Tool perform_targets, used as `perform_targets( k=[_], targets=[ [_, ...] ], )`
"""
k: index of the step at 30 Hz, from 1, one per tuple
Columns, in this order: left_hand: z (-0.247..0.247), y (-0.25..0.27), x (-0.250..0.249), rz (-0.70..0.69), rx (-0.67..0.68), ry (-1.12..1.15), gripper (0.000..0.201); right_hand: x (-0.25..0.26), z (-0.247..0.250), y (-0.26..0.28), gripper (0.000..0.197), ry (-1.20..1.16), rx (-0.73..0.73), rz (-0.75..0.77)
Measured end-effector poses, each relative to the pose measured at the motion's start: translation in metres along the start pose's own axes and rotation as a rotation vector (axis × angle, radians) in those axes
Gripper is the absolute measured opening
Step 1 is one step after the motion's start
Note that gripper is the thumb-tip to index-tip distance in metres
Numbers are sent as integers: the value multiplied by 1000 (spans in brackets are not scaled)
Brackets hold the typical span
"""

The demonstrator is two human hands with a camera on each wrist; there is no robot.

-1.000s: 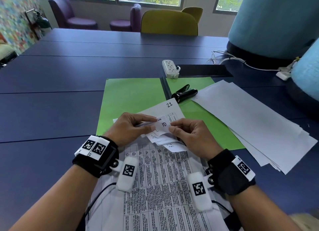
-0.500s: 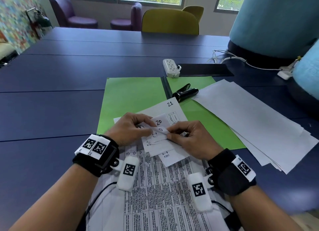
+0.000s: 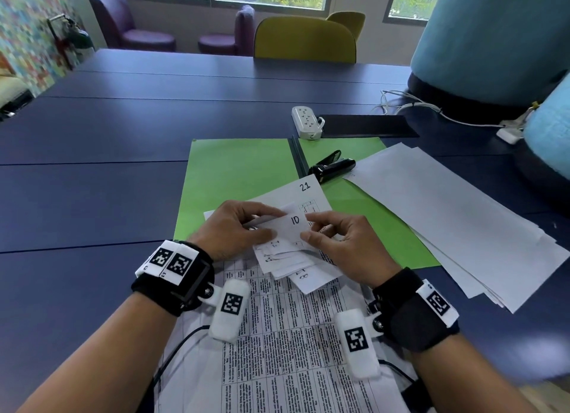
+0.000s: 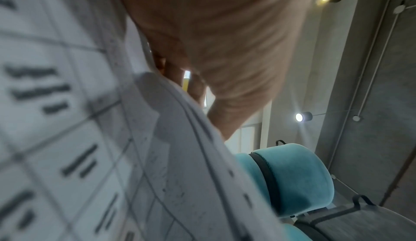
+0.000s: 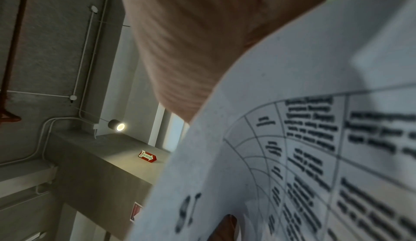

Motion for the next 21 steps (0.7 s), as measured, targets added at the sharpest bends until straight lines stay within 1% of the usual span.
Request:
perform_targets(
  k=[2,4,5,9,12,15,18,21],
  targets=[
    [0,0,1,-21,-32,35,29,-1,0,0,29,39,16,10],
    [3,-2,2,-45,-47,18,21,0,1,0,28,61,19,28],
    [4,-2,3,-52,-46,-1,20,-1,1,0,26,60,15,28],
    [6,-4,3,-64,-28,-102,22,-1,0,0,7,-4,-3,-4],
    [6,-5,4,-71,-22,-113,19,-1,1,-1,7,30,-5,-8],
    [6,-5,5,-91,-16,-52,14,1,1,0,9,55,10,22],
    [5,-2,1,-151,-28,-53,16,2,0,1,7,80,39,37],
    [6,-1,0,-180,-53,-42,18,1,-1,0,3,102,61,36]
  ],
)
Point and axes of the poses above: each hand's wrist, its own y-axis away from the middle knuckle, its own z-axis out of the back of the hand, x = y × z, the point moved 4 cm from there along -y, towards the middle knuckle, and after that the axes turned 12 degrees about y, right-handed, at the moved point
